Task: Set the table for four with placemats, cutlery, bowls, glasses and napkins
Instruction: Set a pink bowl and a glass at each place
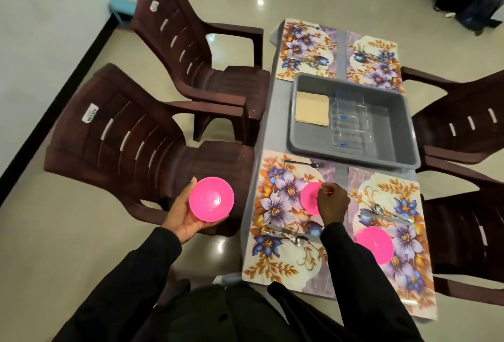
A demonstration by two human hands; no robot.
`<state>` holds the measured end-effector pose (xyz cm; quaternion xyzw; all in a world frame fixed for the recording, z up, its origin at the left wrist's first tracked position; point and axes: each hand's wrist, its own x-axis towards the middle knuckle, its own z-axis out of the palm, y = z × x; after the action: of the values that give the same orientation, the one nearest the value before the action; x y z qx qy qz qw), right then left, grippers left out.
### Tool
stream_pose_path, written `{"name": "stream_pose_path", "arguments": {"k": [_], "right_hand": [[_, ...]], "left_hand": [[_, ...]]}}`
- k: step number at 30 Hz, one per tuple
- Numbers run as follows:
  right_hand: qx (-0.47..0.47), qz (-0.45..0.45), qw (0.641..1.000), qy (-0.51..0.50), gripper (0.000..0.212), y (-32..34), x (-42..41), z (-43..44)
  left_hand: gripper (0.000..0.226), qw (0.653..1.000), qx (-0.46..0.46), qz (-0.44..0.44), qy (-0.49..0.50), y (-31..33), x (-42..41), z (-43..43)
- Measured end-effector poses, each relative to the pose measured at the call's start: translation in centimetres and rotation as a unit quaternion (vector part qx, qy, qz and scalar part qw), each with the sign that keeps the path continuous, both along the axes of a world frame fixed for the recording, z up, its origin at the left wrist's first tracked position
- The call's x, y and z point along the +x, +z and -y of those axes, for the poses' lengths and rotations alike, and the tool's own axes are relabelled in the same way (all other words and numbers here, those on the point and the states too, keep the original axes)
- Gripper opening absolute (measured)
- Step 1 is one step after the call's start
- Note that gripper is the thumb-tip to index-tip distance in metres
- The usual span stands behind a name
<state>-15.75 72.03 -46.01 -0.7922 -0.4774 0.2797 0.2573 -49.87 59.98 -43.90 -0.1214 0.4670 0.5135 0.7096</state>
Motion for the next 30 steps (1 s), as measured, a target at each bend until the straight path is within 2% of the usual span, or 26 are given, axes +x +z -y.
{"name": "stream_pose_path", "arguments": {"k": [4,6,8,11,13,16,20,23,28,30], "right_hand": [[0.002,-0.128,0.988,0.089,0.021,3.0,-8.9,2.1],[-0.035,-0.223,0.967,0.12,0.023,3.7,-14.3,3.3],[-0.07,-0.307,0.937,0.15,0.015,4.3,-20.5,4.8],[-0.082,-0.333,0.913,0.221,0.009,5.1,-29.5,7.3],[-0.063,-0.293,0.908,0.292,0.012,5.5,-35.0,8.8],[-0.021,-0.182,0.912,0.366,0.023,6.8,-42.1,10.4],[0.034,-0.1,0.891,0.441,0.022,8.1,-50.7,11.8],[0.064,-0.071,0.873,0.477,0.013,9.0,-55.6,12.0],[0.101,-0.044,0.846,0.522,0.018,10.0,-63.2,10.5],[0.112,-0.034,0.845,0.521,0.019,10.0,-66.1,9.3]], "left_hand": [[0.059,0.999,0.03,0.011,-0.005,-0.1,-4.4,1.0],[0.06,0.998,0.051,0.012,-0.022,-0.1,-7.2,1.6],[0.059,0.997,0.066,0.014,-0.031,0.2,-10.9,2.5],[0.052,0.996,0.082,0.022,-0.03,1.1,-16.5,4.3],[0.049,0.996,0.083,0.026,-0.022,1.8,-20.6,5.8],[0.054,0.996,0.083,0.031,-0.007,2.4,-26.2,7.9],[0.054,0.996,0.085,0.034,0.015,4.0,-33.2,10.4],[0.051,0.995,0.085,0.023,0.048,5.0,-37.5,11.3],[0.056,0.993,0.091,0.024,0.077,5.2,-44.3,10.6],[0.057,0.992,0.094,0.015,0.078,5.2,-47.1,9.4]]}}
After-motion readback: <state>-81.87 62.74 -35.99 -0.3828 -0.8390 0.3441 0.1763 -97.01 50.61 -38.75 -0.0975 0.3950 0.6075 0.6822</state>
